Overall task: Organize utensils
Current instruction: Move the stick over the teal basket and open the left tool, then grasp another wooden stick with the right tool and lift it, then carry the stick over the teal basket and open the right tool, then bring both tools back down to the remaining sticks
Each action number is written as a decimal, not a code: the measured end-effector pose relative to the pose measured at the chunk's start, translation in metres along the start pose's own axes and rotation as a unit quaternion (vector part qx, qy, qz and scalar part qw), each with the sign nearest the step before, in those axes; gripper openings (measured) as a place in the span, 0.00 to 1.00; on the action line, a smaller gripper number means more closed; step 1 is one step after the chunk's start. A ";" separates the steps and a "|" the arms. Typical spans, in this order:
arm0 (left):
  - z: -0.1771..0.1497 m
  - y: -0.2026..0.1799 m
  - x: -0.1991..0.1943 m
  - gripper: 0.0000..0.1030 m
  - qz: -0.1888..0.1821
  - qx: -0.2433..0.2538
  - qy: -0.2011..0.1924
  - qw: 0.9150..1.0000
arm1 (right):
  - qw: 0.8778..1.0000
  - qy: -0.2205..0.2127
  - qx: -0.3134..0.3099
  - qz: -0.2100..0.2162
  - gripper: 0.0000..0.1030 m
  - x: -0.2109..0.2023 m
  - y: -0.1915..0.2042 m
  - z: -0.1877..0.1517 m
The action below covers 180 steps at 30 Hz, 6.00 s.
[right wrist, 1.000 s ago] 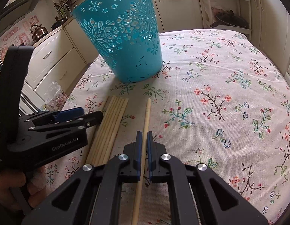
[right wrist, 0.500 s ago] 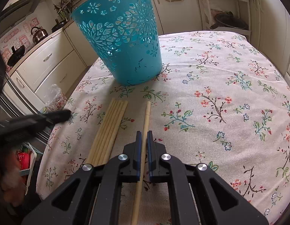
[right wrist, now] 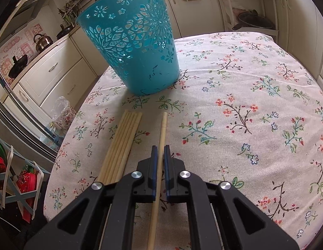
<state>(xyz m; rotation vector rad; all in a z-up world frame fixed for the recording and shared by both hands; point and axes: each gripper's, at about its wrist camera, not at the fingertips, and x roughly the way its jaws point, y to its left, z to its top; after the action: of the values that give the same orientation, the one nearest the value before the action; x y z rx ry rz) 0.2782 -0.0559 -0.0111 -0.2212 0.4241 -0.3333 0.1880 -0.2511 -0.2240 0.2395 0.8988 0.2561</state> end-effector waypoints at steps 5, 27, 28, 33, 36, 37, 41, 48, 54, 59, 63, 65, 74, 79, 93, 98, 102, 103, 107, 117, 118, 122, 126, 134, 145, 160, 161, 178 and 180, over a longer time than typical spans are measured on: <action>0.029 -0.004 0.035 0.05 0.005 -0.033 -0.054 0.998 | 1.000 0.000 0.007 0.010 0.08 0.000 -0.002 0.000; -0.028 -0.004 0.117 0.05 0.076 0.034 0.010 0.997 | 1.000 0.000 0.009 0.029 0.20 0.001 0.000 0.002; -0.030 -0.003 0.116 0.07 0.078 0.035 0.021 0.996 | 1.000 0.000 0.008 0.028 0.20 0.001 0.000 0.002; -0.044 0.013 0.069 0.57 0.103 0.015 0.024 0.994 | 0.999 0.014 0.010 0.043 0.32 -0.001 -0.001 0.004; -0.066 0.025 0.033 0.64 0.114 0.008 0.030 0.993 | 0.999 0.016 0.005 0.039 0.33 -0.003 -0.002 0.003; -0.073 0.029 0.026 0.65 0.119 0.006 0.036 0.992 | 0.999 0.016 0.002 0.036 0.33 -0.003 -0.001 0.003; -0.113 0.055 0.003 0.66 0.126 -0.026 0.086 0.988 | 1.000 0.008 -0.013 0.014 0.32 -0.001 0.005 0.002; -0.170 0.081 -0.009 0.66 0.121 -0.070 0.154 0.978 | 0.996 0.005 -0.066 -0.064 0.17 0.007 0.020 0.007; -0.183 0.085 -0.013 0.66 0.115 -0.077 0.165 0.976 | 0.985 0.021 -0.140 -0.099 0.05 0.010 0.041 0.003; -0.184 0.093 -0.010 0.68 0.120 -0.092 0.169 0.974 | 0.998 0.002 -0.028 0.050 0.05 -0.031 0.017 0.008; -0.194 0.102 -0.003 0.69 0.119 -0.113 0.182 0.969 | 0.987 -0.064 0.019 0.143 0.05 -0.076 0.020 0.029; -0.199 0.103 0.001 0.69 0.116 -0.116 0.187 0.969 | 0.979 -0.110 0.021 0.170 0.05 -0.101 0.028 0.053; -0.210 0.098 0.011 0.69 0.109 -0.111 0.198 0.968 | 0.948 -0.264 0.041 0.172 0.05 -0.107 0.055 0.183; -0.214 0.095 0.015 0.71 0.110 -0.099 0.197 0.969 | 0.946 -0.288 0.058 0.136 0.06 -0.070 0.058 0.227; -0.214 0.095 0.017 0.76 0.098 -0.099 0.198 0.970 | 0.983 -0.179 0.007 0.046 0.07 -0.008 0.067 0.228; -0.214 0.096 0.015 0.76 0.099 -0.102 0.199 0.970 | 0.984 -0.168 -0.014 0.064 0.17 -0.025 0.069 0.212; -0.212 0.096 0.009 0.76 0.101 -0.110 0.200 0.968 | 0.980 -0.184 -0.022 0.069 0.22 -0.058 0.065 0.184; -0.210 0.094 0.006 0.76 0.103 -0.108 0.196 0.969 | 0.979 -0.191 -0.019 0.069 0.24 -0.067 0.063 0.173; -0.204 0.088 -0.008 0.76 0.112 -0.092 0.183 0.972 | 0.979 -0.200 -0.004 0.047 0.24 -0.097 0.046 0.112; -0.203 0.061 -0.043 0.76 0.128 -0.034 0.173 0.976 | 0.995 -0.102 0.014 -0.020 0.24 -0.069 0.025 -0.019; -0.204 0.058 -0.046 0.76 0.129 -0.029 0.173 0.976 | 0.996 -0.090 0.015 -0.023 0.24 -0.064 0.024 -0.024; -0.204 0.054 -0.053 0.76 0.133 -0.019 0.172 0.976 | 0.997 -0.077 0.004 -0.023 0.24 -0.056 0.031 -0.022; -0.205 0.050 -0.060 0.77 0.135 -0.011 0.169 0.976 | 0.998 -0.063 -0.008 -0.025 0.24 -0.048 0.034 -0.026; -0.209 0.059 -0.064 0.79 0.144 -0.016 0.174 0.974 | 0.998 -0.049 -0.025 -0.030 0.24 -0.037 0.041 -0.034; -0.219 0.064 -0.058 0.80 0.149 -0.017 0.192 0.970 | 0.998 -0.027 -0.032 -0.035 0.24 -0.011 0.051 -0.017; -0.213 0.054 -0.030 0.82 0.144 0.000 0.214 0.966 | 0.995 0.014 -0.073 -0.062 0.17 0.011 0.053 0.000; -0.211 0.052 -0.025 0.82 0.143 0.003 0.215 0.966 | 0.995 0.020 -0.083 -0.061 0.16 0.010 0.052 0.000; -0.221 0.036 0.060 0.83 0.168 0.040 0.268 0.948 | 0.999 0.025 -0.027 0.007 0.14 -0.006 0.020 -0.004; -0.219 0.035 0.063 0.83 0.172 0.045 0.268 0.947 | 0.999 0.025 -0.026 0.008 0.14 -0.006 0.020 -0.003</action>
<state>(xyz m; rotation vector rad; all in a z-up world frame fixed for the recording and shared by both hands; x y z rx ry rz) 0.2462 -0.0769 -0.2388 0.0409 0.9709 -0.0603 0.1793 -0.2341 -0.2153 0.1925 0.9387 0.3022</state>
